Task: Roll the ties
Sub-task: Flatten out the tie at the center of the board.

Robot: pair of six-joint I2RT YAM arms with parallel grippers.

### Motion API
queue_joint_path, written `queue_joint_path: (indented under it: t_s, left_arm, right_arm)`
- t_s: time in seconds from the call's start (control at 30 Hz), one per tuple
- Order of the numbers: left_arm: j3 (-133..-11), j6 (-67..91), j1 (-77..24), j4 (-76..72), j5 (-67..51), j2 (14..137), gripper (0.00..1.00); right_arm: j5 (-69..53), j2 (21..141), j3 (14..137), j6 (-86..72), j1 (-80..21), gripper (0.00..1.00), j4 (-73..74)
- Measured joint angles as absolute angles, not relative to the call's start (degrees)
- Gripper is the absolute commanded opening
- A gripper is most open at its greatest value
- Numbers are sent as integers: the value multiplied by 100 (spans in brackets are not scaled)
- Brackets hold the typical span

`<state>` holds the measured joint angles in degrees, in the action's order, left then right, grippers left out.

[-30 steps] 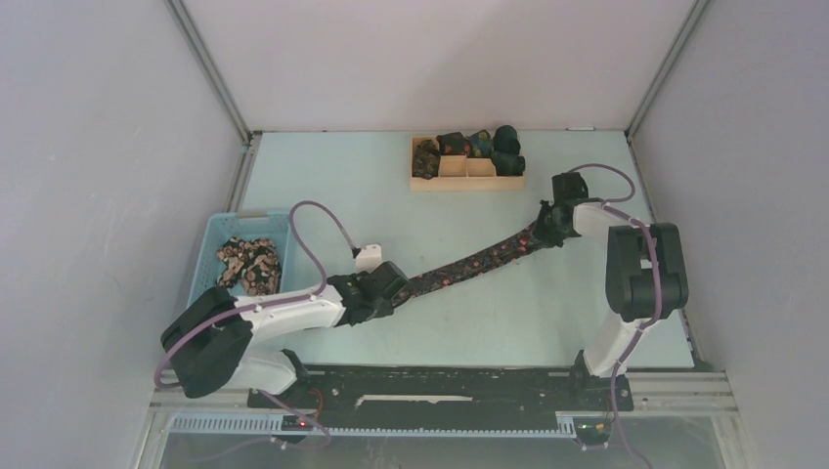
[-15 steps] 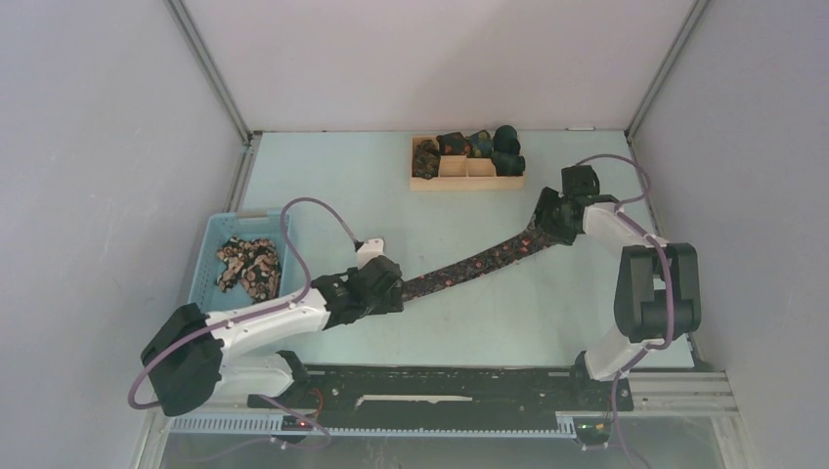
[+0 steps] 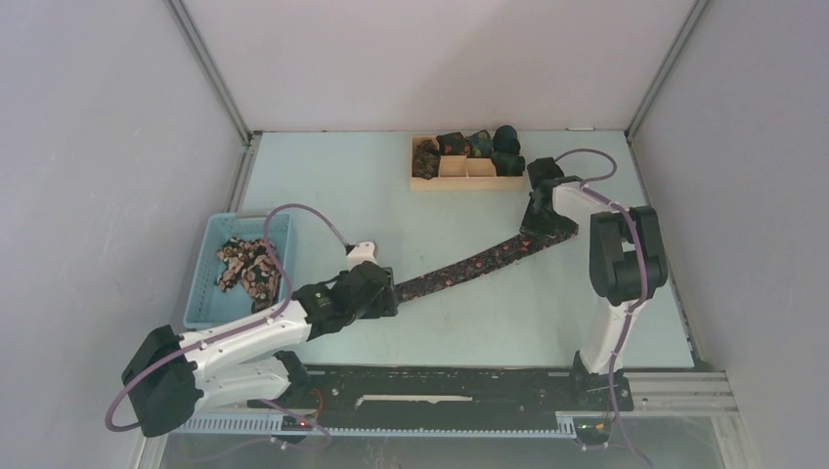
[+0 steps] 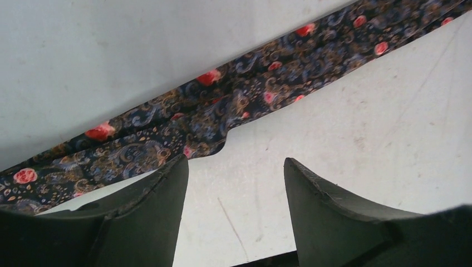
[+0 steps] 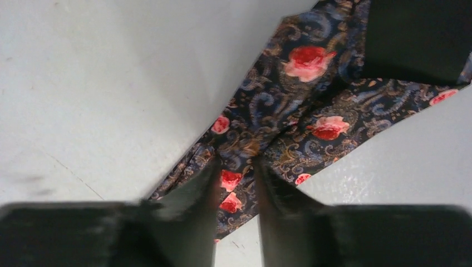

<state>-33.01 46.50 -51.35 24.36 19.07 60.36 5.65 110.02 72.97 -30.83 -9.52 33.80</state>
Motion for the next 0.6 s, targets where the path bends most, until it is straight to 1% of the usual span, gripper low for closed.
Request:
queue_joint_path:
  t_s: [0.17,0.2,0.33,0.6]
  left_arm:
    - [-3068,4650,-5135,2464,1905,5894,70]
    - [-3065,4648,-5135,2471,1905,5885,70]
    - [-3065,4646,-5135,2460,1905,5883,70]
    - [-3065,4641,-5135,2460,1905,5898,69]
  right_arm:
    - [735,11163,7511,-3046,-952,16,3581]
    - [757,11190,7555,-3028,-961,12,3625]
    - [934,11201,7583,-2943,-1044,0,3701]
    - [1186,11212,7607,-2836,-1114,0,3839]
